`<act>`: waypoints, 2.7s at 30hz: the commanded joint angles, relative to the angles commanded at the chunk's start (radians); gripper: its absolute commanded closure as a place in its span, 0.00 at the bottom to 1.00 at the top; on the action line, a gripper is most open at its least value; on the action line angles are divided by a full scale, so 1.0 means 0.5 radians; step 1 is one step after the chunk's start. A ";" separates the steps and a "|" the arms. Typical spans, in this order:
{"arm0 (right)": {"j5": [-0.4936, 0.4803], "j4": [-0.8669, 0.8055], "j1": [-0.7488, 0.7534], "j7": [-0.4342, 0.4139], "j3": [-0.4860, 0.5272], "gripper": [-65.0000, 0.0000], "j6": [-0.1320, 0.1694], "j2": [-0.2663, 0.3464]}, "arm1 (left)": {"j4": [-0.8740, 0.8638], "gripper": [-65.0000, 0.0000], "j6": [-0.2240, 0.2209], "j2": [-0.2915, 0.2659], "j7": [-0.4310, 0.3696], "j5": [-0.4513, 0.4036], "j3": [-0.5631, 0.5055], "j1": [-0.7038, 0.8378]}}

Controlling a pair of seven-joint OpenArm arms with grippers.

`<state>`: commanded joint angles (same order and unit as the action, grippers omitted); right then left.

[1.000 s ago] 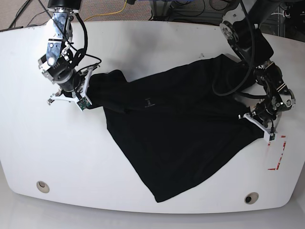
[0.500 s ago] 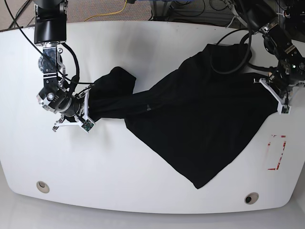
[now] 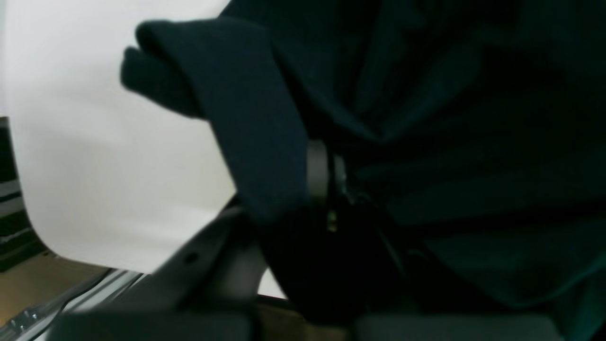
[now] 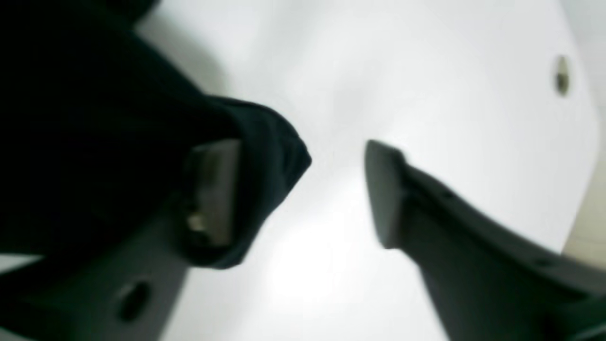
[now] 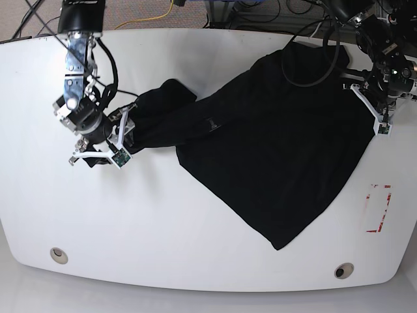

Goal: Layout the t-shirt on the table in an organized manner, then fold the t-shirt properly
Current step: 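Pull the grippers apart to stretch the t-shirt across the table, then move the right gripper inward and grasp the t-shirt fabric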

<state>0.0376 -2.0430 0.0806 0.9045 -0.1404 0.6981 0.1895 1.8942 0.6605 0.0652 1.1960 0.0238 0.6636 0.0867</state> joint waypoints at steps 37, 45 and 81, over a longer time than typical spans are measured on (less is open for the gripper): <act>-0.018 0.071 0.427 -0.157 0.813 0.20 0.000 -0.476 | -0.015 1.00 -0.006 -0.028 -0.009 -0.012 -0.215 -0.089; -0.015 0.313 0.301 -0.209 0.890 0.20 0.000 -0.528 | -0.015 1.00 -0.003 0.061 -0.009 -0.006 -0.199 -0.077; -0.018 0.783 0.009 -0.282 1.123 0.98 0.000 -0.512 | -0.015 1.00 0.000 0.141 -0.009 0.000 -0.160 -0.021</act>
<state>0.0284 -1.6517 0.0852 0.7633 0.4212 0.6981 -0.0667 1.8865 0.6605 0.1358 1.1914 0.0238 0.5838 0.0760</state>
